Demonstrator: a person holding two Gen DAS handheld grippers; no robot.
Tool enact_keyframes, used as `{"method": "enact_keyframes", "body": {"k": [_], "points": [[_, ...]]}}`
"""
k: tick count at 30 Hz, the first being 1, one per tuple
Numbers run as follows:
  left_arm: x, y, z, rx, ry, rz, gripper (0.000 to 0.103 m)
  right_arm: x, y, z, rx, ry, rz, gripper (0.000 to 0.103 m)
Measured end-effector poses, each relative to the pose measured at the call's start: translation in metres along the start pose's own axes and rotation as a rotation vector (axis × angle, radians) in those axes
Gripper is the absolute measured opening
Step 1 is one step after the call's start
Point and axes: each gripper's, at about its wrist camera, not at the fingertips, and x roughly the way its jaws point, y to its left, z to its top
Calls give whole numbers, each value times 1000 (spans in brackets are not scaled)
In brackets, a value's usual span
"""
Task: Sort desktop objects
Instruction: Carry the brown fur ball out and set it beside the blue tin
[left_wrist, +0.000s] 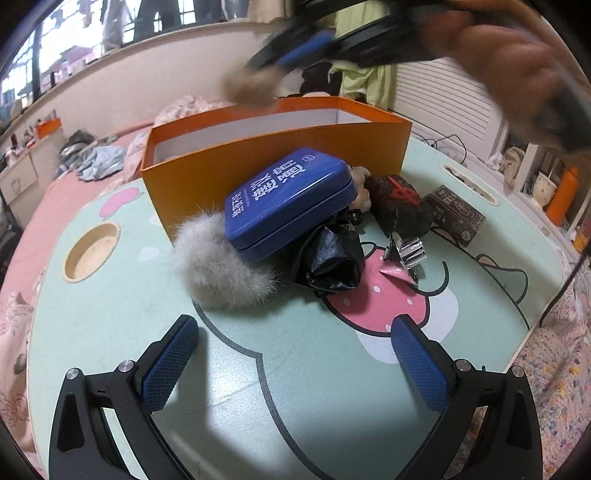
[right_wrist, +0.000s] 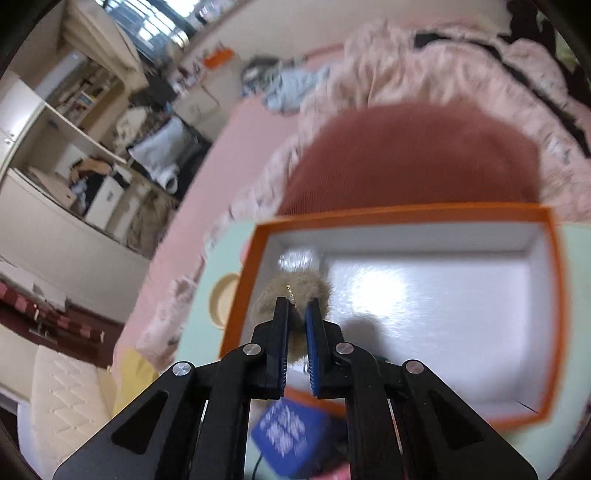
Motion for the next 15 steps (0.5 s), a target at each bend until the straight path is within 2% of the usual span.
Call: {"method": "enact_keyframes", "body": {"k": [5,8,11,15], "points": [[0,0,0,0,1,1,103,-61,-4,-34,-38,-126,-5,10],[1,0,0,0,1,0,103,-63,-9,-59,-36,-132,0,10],[0,0,0,1,1,0,103,-50,-18,-81,-29,-99,-11,10],[2,1,-1,2,3,-1,103,-37,-26,-96,-19,-79,7,12]]}}
